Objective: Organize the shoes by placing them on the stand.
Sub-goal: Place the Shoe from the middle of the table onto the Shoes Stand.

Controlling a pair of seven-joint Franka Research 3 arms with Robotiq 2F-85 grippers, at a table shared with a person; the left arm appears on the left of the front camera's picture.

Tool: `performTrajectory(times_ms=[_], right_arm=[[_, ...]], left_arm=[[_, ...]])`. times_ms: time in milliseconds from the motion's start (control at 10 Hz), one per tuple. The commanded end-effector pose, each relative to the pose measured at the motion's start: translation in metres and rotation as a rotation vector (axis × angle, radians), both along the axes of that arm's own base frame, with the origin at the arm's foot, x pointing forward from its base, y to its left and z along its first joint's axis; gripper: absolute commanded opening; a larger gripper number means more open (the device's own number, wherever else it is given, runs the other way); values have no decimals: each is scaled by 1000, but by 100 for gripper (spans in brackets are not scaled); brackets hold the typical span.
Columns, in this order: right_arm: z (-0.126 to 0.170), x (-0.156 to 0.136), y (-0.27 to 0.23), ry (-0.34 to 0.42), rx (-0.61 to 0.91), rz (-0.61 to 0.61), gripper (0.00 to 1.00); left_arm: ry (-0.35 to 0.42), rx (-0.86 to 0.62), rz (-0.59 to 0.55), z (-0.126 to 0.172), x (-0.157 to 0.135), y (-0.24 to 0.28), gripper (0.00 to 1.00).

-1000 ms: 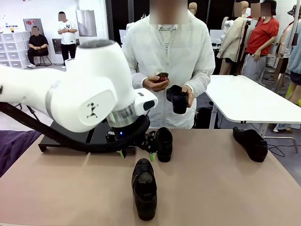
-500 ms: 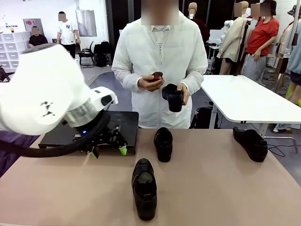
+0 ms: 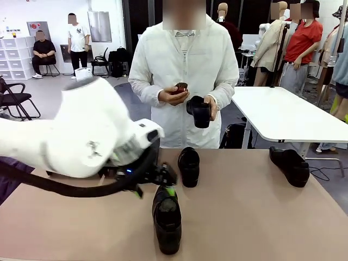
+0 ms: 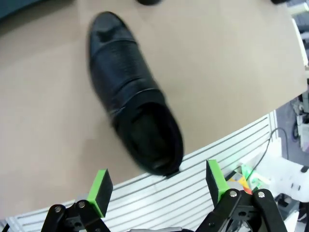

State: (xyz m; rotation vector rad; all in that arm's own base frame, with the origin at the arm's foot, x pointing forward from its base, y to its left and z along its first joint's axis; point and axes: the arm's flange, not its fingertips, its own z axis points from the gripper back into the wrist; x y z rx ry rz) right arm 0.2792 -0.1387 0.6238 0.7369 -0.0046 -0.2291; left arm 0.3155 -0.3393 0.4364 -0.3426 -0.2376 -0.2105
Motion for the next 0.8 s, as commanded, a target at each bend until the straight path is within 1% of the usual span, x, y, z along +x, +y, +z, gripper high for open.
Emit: performTrajectory(times_ms=[0, 100, 200, 300, 400, 600, 700], right_arm=[[2, -1, -2, -4, 2, 12, 100], [2, -1, -2, -4, 2, 12, 100], [2, -1, -2, -4, 2, 12, 100], [2, -1, -2, -4, 2, 12, 100], [2, -1, -2, -4, 2, 12, 100], [2, -1, -2, -4, 2, 12, 100], [2, -1, -2, -4, 2, 12, 100]], left_arm=[[11, 55, -16, -23, 26, -27, 100], [44, 90, -27, -36, 29, -38, 100], [54, 131, -7, -49, 31, -45, 100], [22, 159, 24, -62, 30, -52, 100], [21, 158, 22, -73, 30, -58, 100], [57, 156, 3, -86, 30, -67, 100], [59, 156, 0, -87, 30, -67, 100]])
